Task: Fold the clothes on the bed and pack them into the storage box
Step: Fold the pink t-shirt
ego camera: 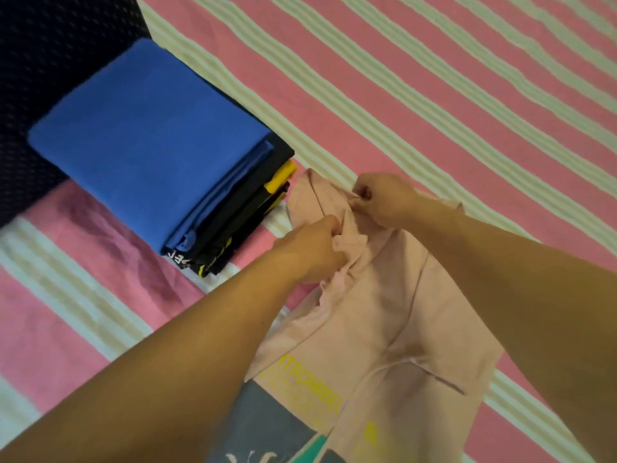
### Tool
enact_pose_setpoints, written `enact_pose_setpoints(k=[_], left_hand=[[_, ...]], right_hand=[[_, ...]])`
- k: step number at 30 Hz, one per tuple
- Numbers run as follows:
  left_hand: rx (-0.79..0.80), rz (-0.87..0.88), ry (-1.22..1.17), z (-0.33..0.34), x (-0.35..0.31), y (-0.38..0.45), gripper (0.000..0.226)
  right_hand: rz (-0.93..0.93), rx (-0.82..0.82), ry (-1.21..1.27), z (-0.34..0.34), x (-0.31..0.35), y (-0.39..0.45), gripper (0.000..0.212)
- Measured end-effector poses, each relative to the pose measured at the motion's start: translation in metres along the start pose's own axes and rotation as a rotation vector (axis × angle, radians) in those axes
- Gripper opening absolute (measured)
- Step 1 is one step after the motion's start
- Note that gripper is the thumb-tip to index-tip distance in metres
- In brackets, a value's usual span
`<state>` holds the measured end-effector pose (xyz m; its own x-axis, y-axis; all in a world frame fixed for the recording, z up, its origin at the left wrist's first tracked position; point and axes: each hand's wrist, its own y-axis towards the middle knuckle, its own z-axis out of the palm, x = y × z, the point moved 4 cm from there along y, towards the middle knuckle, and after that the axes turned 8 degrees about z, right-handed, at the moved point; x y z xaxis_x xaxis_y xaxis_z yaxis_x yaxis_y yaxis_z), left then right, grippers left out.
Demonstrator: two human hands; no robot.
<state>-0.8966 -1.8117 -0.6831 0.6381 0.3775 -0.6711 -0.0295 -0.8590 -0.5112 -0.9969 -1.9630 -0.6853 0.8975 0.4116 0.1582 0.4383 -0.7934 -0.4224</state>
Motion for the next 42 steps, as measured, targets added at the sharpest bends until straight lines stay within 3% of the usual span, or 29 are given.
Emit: enact_pose_setpoints(k=[4, 8, 10, 12, 17, 25, 30, 33, 36, 38, 40, 42], left_hand=[[-0.002, -0.061, 0.006, 0.002, -0.003, -0.005, 0.014], [-0.457, -0.213, -0.322, -0.012, 0.013, -0.048, 0.018], [-0.591, -0.280, -0.361, -0.013, 0.031, -0.076, 0.018], [-0.563, -0.337, -0.410, -0.007, 0.044, -0.088, 0.017], [-0.556, -0.327, -0.568, 0.004, 0.058, -0.080, 0.029], [-0.594, -0.276, -0.608, 0.021, 0.076, -0.085, 0.025], [-0.720, -0.215, -1.083, 0.013, 0.063, -0.087, 0.012], [-0.711, -0.063, -1.174, 0.001, 0.028, -0.100, 0.024], [-0.649, 0.217, -0.693, 0.017, -0.025, -0.130, 0.025], [-0.558, 0.429, -0.363, 0.052, -0.060, -0.145, 0.024], [-0.396, 0.519, -0.141, 0.099, -0.077, -0.150, 0.037], [-0.305, 0.480, 0.027, 0.127, -0.072, -0.154, 0.057]], right_hand=[[-0.051, 0.004, 0.013, -0.001, 0.002, -0.001, 0.013], [0.020, -0.012, 0.062, -0.007, -0.007, -0.004, 0.010], [0.062, 0.040, -0.003, -0.009, -0.009, 0.000, 0.012], [0.046, 0.087, -0.012, -0.011, -0.004, 0.006, 0.016], [-0.074, 0.132, 0.284, -0.024, 0.034, 0.016, 0.037], [-0.154, 0.141, -0.036, -0.010, 0.073, 0.014, 0.013], [-0.049, 0.073, 0.706, -0.046, 0.053, -0.012, 0.007], [-0.022, -0.104, 0.874, -0.060, 0.017, -0.058, 0.004], [0.066, -0.223, 1.224, -0.054, -0.041, -0.126, 0.011], [0.174, -0.103, 1.683, -0.028, -0.078, -0.174, 0.014], [0.440, 0.113, 2.180, 0.021, -0.102, -0.216, 0.034], [0.785, 0.158, 2.346, 0.063, -0.113, -0.246, 0.063]])
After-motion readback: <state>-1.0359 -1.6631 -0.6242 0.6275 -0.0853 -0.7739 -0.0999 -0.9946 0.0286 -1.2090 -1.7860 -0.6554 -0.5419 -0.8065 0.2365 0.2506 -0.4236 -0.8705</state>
